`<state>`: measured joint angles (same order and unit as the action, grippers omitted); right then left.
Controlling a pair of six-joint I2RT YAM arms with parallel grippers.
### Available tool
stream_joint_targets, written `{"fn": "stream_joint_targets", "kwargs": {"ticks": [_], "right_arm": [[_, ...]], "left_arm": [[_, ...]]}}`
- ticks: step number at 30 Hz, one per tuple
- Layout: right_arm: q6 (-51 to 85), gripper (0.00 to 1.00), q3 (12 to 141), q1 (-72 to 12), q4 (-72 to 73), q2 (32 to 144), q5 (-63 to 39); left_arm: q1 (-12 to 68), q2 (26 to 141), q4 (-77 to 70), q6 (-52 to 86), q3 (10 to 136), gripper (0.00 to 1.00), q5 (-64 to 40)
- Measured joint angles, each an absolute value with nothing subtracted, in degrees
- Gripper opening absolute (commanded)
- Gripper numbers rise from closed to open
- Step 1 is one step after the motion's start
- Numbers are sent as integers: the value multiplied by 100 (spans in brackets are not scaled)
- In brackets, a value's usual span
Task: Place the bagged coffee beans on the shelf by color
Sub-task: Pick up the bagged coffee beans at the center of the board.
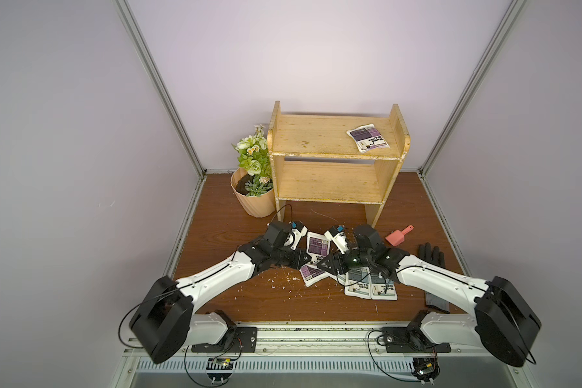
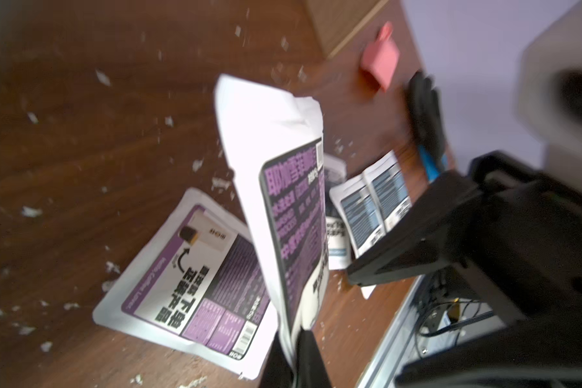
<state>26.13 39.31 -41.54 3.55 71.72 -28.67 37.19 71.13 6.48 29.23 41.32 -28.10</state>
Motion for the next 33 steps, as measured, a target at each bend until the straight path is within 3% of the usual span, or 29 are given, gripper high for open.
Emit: {"fn": "stream_joint_targets", "kwargs": {"ticks": [8, 24, 33], "right_arm": [[2781, 55, 4386, -3905, 311, 6689, -2386], [2847, 55, 5688, -3474, 510, 6270, -2674], [2954, 37, 6119, -3474, 770, 6206, -3068]], "left_arm": [[3380, 5927, 266, 3153, 4038, 0, -2871], [3358, 5732, 38, 3391, 5247, 0, -3378], [3356, 5819, -198, 3527, 5839, 0, -3605]]}}
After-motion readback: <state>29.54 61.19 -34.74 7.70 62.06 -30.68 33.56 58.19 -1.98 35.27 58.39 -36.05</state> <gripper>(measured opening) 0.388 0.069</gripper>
